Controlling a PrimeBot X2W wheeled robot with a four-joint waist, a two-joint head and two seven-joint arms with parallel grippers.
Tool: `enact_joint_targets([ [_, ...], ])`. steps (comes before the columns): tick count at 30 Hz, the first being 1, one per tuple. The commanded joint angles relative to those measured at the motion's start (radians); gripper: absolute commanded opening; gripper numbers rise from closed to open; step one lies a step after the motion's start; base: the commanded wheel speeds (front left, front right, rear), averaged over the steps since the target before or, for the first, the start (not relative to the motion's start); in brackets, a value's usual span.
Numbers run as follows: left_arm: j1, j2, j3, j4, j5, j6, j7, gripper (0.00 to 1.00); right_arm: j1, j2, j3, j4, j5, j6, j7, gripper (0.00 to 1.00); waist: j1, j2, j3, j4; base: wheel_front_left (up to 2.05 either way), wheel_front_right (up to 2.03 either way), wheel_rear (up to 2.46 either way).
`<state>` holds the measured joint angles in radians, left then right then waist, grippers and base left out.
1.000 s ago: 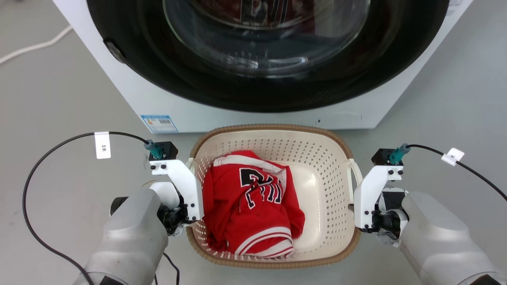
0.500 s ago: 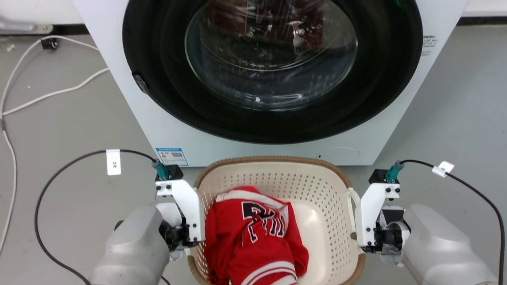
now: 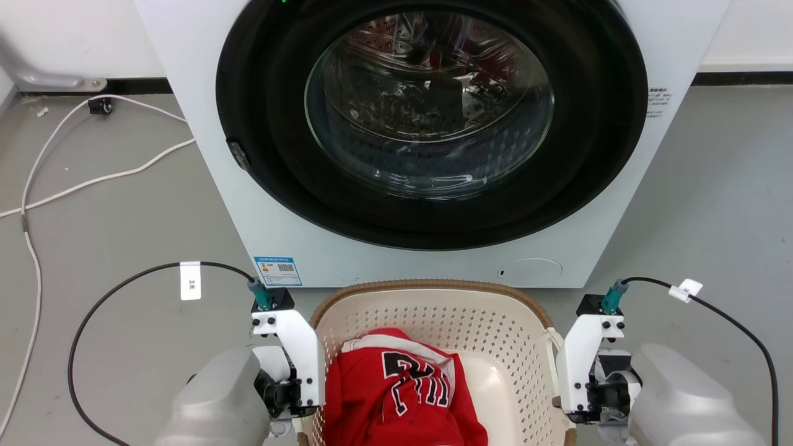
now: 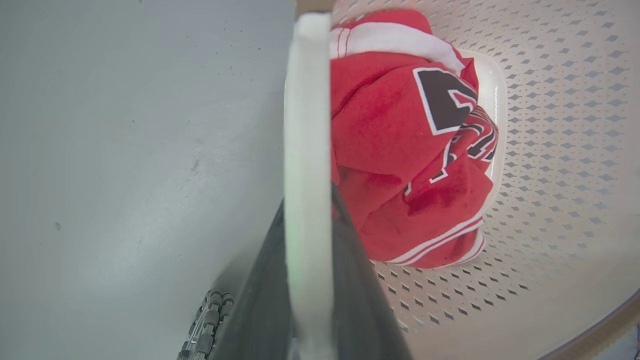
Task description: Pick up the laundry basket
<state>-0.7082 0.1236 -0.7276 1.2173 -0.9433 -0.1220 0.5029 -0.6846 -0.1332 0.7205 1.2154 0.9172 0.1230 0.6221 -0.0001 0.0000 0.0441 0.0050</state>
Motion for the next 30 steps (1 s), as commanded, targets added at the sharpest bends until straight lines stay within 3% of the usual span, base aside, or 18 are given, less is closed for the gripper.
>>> enact_joint_targets([
  [1,0.011,-0.038,-0.004,-0.022,-0.011,-0.015,-0.004,0.00,0.007,0.040,0.004,-0.014,0.013,0.014,-0.004,0.00,0.0001,0.0000,-0.003,-0.001,0.00,0.00,0.00],
  [30,0.007,-0.037,-0.061,-0.023,-0.071,-0.015,-0.035,0.00,-0.010,0.042,0.041,0.019,0.042,0.014,-0.020,0.00,0.0001,0.0000,-0.006,0.001,0.00,0.00,0.00],
])
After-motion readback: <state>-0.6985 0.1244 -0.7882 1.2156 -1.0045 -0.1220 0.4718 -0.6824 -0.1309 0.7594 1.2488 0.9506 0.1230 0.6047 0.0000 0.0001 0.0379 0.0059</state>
